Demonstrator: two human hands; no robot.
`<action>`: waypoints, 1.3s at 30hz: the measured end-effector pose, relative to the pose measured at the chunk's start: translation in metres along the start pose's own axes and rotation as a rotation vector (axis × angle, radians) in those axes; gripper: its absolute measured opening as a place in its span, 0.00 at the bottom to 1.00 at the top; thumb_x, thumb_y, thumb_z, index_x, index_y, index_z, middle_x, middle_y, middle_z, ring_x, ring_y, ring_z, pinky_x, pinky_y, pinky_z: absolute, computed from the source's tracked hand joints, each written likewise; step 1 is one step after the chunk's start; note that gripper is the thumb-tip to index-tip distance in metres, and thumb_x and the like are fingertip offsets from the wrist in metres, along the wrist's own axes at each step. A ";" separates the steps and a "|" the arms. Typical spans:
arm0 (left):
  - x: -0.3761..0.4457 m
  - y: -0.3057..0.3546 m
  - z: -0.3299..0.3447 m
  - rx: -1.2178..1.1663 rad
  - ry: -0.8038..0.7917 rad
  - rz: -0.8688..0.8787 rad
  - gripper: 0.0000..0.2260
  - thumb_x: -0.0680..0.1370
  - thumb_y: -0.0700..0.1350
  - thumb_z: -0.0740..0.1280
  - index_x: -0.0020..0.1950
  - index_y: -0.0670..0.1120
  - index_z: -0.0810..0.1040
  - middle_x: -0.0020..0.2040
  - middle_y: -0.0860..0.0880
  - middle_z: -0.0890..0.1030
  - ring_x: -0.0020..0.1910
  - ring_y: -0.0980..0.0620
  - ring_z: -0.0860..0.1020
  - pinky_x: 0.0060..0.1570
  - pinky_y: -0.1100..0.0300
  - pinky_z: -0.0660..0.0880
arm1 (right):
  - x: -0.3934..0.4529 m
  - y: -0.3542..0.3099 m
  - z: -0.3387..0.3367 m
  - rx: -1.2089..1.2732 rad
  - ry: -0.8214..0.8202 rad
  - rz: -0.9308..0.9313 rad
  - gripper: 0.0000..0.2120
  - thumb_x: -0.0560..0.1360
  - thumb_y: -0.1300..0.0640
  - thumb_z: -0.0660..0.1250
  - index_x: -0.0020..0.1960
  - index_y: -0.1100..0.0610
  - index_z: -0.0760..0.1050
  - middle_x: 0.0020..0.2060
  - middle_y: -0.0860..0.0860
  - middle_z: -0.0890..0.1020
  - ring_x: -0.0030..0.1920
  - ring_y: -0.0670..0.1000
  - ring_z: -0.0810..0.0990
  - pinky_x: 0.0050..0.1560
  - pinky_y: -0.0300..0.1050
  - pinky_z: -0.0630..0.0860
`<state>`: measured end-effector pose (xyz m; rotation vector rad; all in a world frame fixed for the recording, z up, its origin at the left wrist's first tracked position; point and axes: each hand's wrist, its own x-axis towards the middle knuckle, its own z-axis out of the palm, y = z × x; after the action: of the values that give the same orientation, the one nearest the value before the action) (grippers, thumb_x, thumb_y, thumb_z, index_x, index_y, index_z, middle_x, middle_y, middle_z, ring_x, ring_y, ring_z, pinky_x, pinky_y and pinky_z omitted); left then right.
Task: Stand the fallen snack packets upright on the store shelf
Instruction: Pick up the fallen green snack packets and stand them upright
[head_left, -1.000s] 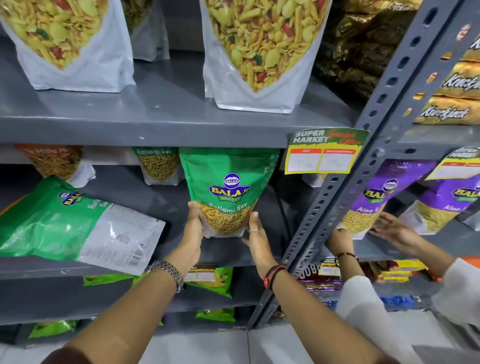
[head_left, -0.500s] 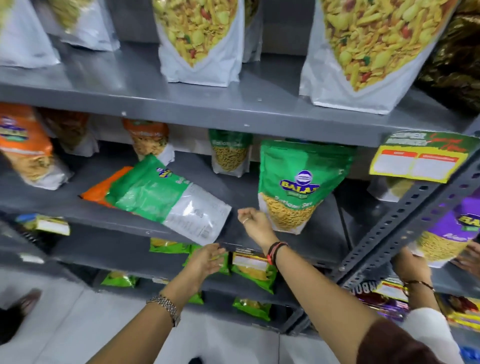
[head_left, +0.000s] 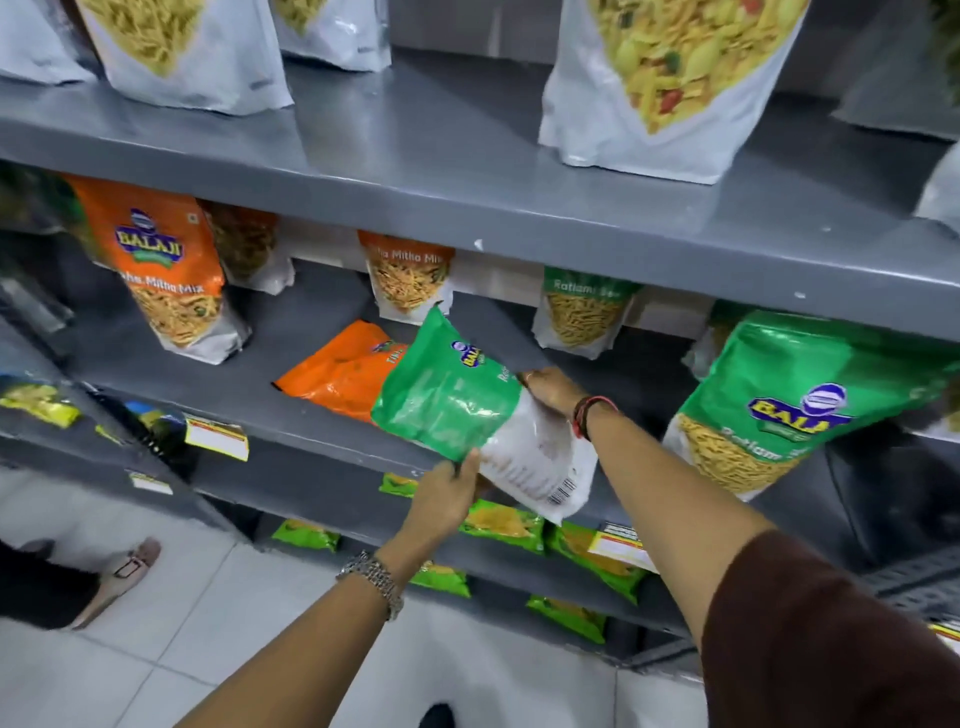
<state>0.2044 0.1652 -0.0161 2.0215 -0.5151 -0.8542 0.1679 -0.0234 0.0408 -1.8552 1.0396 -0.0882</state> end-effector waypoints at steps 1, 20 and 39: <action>0.002 -0.001 -0.004 0.008 0.004 0.052 0.36 0.70 0.70 0.54 0.47 0.37 0.80 0.43 0.38 0.84 0.44 0.41 0.82 0.48 0.42 0.78 | 0.004 -0.001 0.000 0.029 -0.007 0.024 0.20 0.79 0.53 0.60 0.66 0.62 0.72 0.67 0.58 0.74 0.62 0.54 0.75 0.57 0.41 0.66; 0.072 0.114 -0.013 -0.082 -0.055 0.454 0.10 0.74 0.52 0.65 0.37 0.49 0.69 0.36 0.44 0.77 0.39 0.49 0.76 0.46 0.42 0.80 | -0.031 0.059 -0.050 0.904 0.584 0.120 0.17 0.78 0.69 0.56 0.36 0.53 0.73 0.35 0.50 0.75 0.38 0.46 0.73 0.50 0.41 0.73; 0.049 0.086 0.042 -0.213 -0.129 0.048 0.26 0.77 0.58 0.58 0.67 0.40 0.67 0.63 0.44 0.76 0.64 0.43 0.74 0.68 0.49 0.67 | -0.051 0.076 -0.024 0.749 0.669 0.113 0.15 0.79 0.58 0.59 0.34 0.52 0.72 0.31 0.50 0.75 0.35 0.49 0.73 0.42 0.44 0.73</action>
<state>0.2036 0.0639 0.0203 1.7618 -0.5196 -0.9723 0.0771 -0.0178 0.0135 -1.0783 1.3124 -0.9484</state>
